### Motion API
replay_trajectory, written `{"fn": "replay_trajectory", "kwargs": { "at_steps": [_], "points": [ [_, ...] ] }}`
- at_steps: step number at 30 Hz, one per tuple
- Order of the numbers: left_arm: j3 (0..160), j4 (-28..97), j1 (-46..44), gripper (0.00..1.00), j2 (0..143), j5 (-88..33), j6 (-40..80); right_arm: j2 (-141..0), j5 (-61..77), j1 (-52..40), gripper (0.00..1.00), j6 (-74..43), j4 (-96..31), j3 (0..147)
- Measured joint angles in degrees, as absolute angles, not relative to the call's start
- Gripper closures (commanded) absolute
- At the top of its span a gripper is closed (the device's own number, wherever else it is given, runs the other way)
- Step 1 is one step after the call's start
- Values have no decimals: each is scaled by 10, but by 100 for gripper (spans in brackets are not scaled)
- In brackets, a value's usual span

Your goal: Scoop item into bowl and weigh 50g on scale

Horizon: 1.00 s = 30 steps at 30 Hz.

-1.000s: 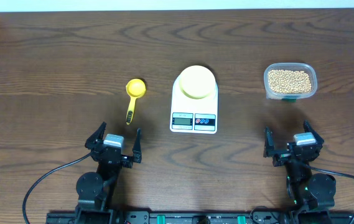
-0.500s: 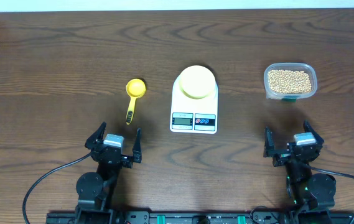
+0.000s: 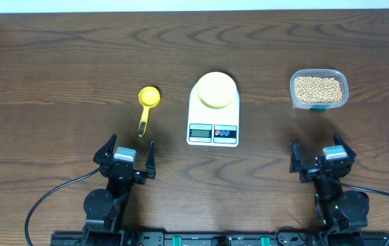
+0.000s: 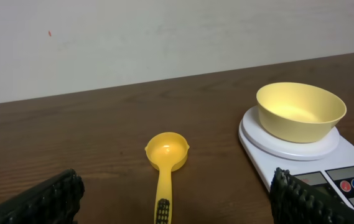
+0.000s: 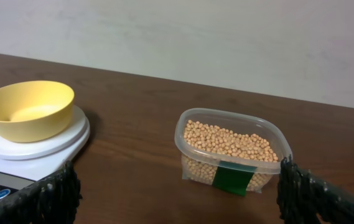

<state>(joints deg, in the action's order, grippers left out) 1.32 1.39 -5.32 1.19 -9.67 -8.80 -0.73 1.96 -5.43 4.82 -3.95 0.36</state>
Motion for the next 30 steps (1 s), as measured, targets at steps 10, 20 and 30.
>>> {"fn": "replay_trajectory", "kwargs": {
  "at_steps": [10,20,30],
  "points": [
    [13,14,-53,2,12,-97,-88,-7,20,-54,1,48,-39,4],
    [13,14,-53,2,12,-97,-88,-7,20,-54,1,48,-39,4],
    [12,2,-53,2,12,-85,-90,-7,20,-54,1,48,-39,4]
  ]
}}
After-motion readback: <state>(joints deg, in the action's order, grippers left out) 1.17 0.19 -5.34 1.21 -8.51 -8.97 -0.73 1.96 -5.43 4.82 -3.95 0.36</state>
